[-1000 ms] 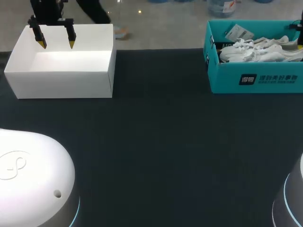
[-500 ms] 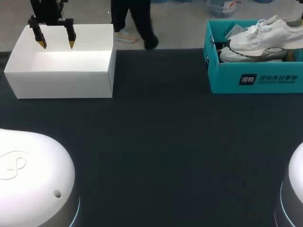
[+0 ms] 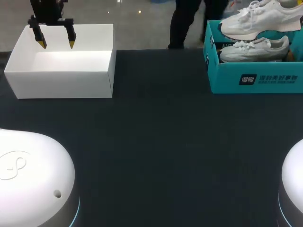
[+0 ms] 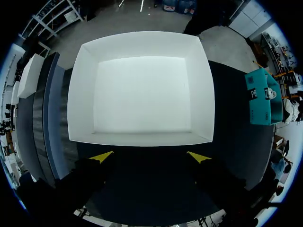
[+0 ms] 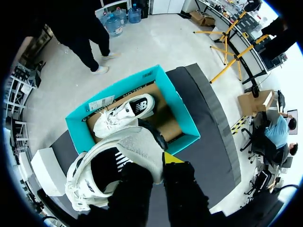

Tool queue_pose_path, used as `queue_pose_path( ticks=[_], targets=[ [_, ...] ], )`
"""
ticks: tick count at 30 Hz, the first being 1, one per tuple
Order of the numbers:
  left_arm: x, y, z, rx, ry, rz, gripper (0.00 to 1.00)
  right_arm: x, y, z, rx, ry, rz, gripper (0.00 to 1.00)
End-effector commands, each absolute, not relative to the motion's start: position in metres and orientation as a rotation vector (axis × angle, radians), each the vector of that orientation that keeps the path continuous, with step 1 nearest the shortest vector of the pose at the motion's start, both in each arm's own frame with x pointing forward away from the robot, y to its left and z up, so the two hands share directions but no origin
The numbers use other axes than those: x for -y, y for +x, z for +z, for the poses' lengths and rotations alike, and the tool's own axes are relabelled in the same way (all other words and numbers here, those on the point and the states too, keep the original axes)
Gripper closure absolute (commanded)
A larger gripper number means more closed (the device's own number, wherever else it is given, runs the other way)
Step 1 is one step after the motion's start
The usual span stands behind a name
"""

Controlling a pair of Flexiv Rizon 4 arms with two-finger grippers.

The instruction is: Take the shoe out of the shoebox, open the shoe tongue, remove and reinsert the insole, then place the shoe into the shoebox

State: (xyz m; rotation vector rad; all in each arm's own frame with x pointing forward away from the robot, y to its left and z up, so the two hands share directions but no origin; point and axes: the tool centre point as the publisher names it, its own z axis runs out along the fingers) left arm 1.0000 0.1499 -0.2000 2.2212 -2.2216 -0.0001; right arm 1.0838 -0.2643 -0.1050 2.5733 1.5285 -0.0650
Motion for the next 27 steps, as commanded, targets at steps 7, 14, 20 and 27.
queue_pose_path(
  ticks=[7,14,20,27],
  targets=[
    [-0.15,1.0,-0.2,2.222,2.221,0.0,0.0,0.265,1.075,-0.105,-1.525,2.565,-0.04,1.0],
    [-0.15,1.0,-0.2,2.222,2.221,0.0,0.0,0.261,1.07,-0.106,-1.513,2.585,-0.031,1.0],
    [-0.15,1.0,-0.2,2.222,2.221,0.0,0.0,0.23,1.033,-0.107,-1.467,2.602,0.044,1.0],
    [-0.15,1.0,-0.2,2.222,2.221,0.0,0.0,0.193,0.991,-0.117,-1.448,2.615,0.102,1.0]
  ],
)
